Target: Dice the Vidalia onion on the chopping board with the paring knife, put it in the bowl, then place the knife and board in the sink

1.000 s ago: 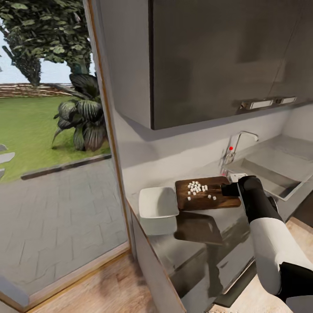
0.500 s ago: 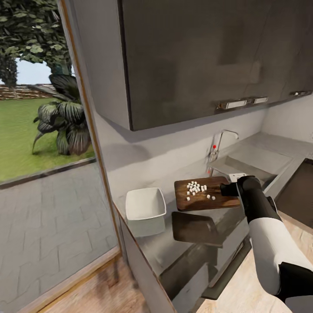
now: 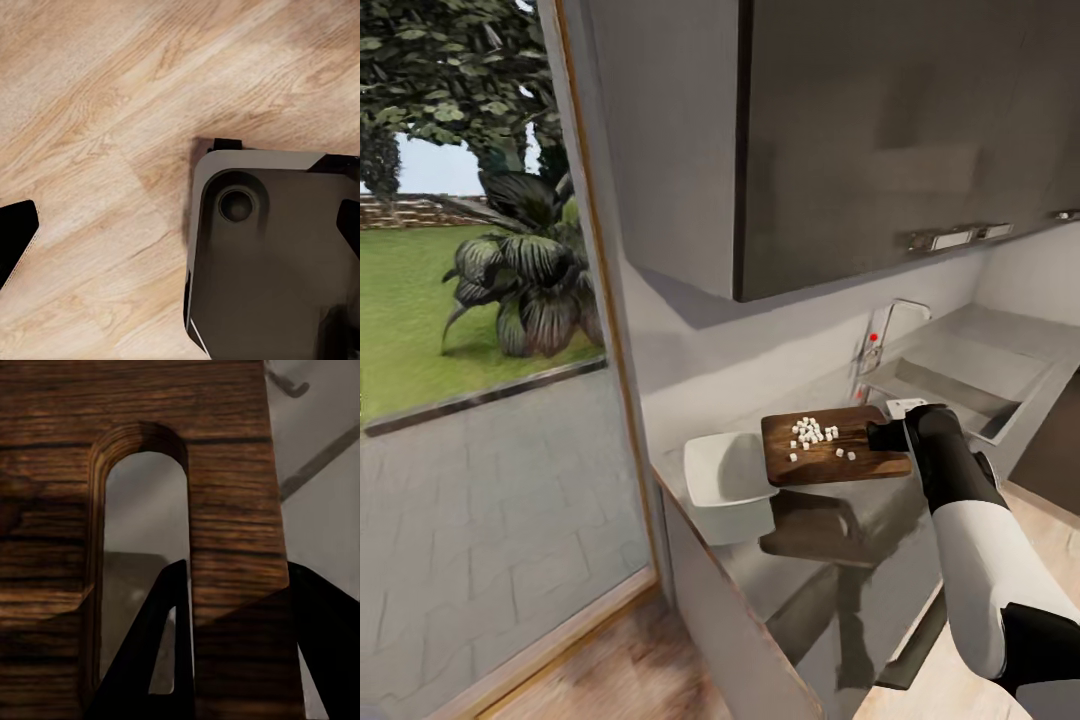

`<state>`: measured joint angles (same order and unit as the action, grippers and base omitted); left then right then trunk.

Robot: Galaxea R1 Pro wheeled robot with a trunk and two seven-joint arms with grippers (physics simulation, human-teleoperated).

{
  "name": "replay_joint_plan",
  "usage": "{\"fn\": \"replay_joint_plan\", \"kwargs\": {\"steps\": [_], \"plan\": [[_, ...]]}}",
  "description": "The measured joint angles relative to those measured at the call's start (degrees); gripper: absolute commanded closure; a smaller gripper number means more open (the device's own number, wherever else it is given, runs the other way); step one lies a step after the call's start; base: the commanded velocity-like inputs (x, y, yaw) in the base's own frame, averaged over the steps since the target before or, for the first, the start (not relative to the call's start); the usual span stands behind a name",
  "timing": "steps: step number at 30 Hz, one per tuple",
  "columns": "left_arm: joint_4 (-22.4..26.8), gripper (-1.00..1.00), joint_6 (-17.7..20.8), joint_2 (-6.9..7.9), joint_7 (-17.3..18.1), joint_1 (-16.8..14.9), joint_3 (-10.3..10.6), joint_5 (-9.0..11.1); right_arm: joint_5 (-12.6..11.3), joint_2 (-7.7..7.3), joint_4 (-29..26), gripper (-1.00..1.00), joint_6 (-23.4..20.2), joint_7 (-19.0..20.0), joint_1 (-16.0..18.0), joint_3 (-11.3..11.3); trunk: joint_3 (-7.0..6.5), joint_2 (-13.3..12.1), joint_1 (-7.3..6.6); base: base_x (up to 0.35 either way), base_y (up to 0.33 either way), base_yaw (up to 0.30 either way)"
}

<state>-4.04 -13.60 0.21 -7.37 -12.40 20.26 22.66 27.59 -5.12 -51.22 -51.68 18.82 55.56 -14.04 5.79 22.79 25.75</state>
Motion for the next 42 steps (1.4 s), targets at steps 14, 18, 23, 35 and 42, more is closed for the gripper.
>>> {"fn": "replay_joint_plan", "kwargs": {"steps": [14,18,23,35,42], "plan": [[0.02,-1.00,0.03,0.00,0.02,0.01,0.00,0.01,-0.12,0.10,0.04,1.00,0.04,-0.08,0.02,0.15,0.00,0.01,0.00,0.009,0.039,0.000],[0.02,-1.00,0.03,0.00,0.02,0.01,0.00,0.01,-0.14,0.16,0.02,1.00,0.05,-0.09,0.01,0.15,0.00,0.01,0.00,0.000,0.000,0.000],[0.02,-1.00,0.03,0.00,0.02,0.01,0.00,0.01,-0.17,0.26,0.03,1.00,0.02,-0.09,0.01,0.22,0.00,0.01,0.00,0.000,0.000,0.000],[0.02,-1.00,0.03,0.00,0.02,0.01,0.00,0.01,-0.10,0.37,0.04,1.00,-0.02,-0.18,0.02,0.24,0.00,0.01,0.00,0.000,0.000,0.000],[0.02,-1.00,0.03,0.00,0.02,0.01,0.00,0.01,-0.11,0.37,0.12,1.00,-0.02,-0.18,0.02,0.32,-0.46,0.01,0.00,0.000,0.000,0.000]]}}
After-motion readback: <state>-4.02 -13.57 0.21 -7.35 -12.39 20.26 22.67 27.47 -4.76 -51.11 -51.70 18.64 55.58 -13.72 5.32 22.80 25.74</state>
